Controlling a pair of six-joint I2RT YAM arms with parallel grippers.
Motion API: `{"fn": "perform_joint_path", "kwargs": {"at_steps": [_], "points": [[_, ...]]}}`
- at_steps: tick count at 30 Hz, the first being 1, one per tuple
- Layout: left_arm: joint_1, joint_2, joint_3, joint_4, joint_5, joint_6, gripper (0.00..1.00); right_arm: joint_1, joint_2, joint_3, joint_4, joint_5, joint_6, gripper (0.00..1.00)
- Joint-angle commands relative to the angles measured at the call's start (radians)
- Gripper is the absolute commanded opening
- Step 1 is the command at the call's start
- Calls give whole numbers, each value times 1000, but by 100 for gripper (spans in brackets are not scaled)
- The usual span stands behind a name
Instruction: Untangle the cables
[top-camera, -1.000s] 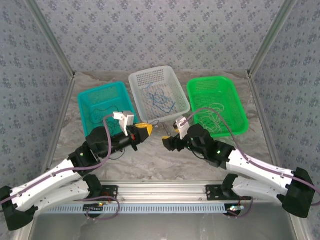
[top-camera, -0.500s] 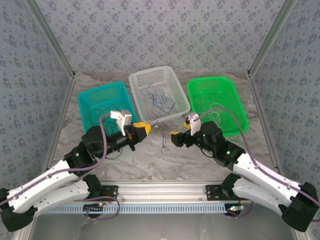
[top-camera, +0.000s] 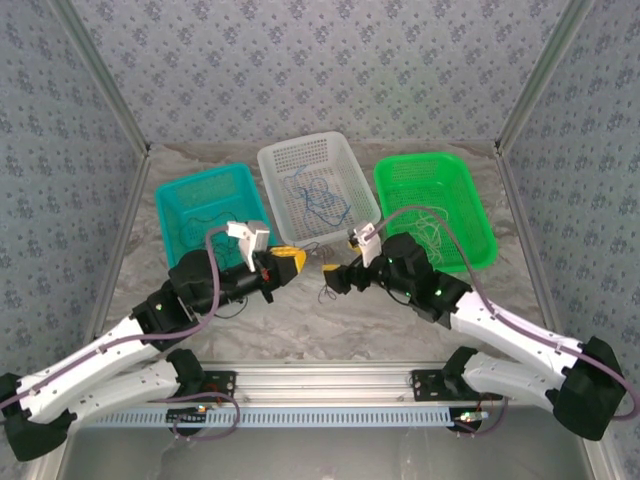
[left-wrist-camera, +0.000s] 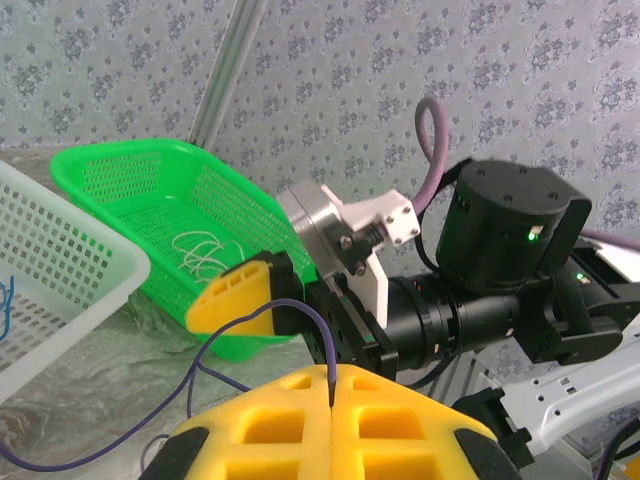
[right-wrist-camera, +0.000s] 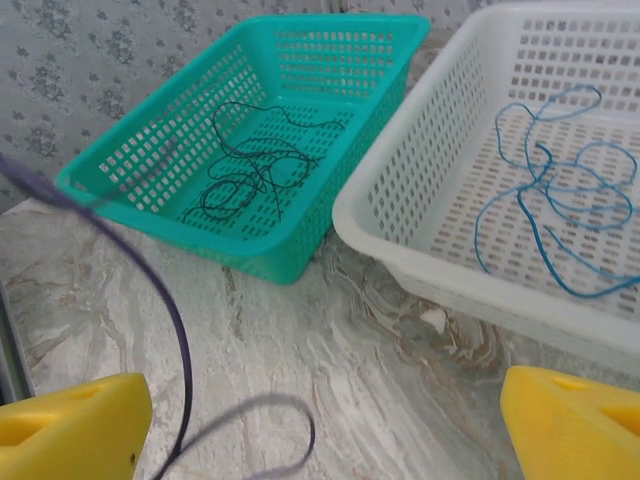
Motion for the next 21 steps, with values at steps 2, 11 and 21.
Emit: {"fn": "perform_joint_path", "kwargs": {"at_steps": [2, 11, 21], "points": [[-3, 7, 37, 32, 20, 4, 0, 13, 52, 81, 39, -67, -67, 93], [10, 0, 46, 14, -36, 1, 0, 11, 162, 163, -3, -151, -63, 37], [111, 54, 98, -100, -141, -43, 20, 19, 120, 195, -77, -212, 188, 0]]}}
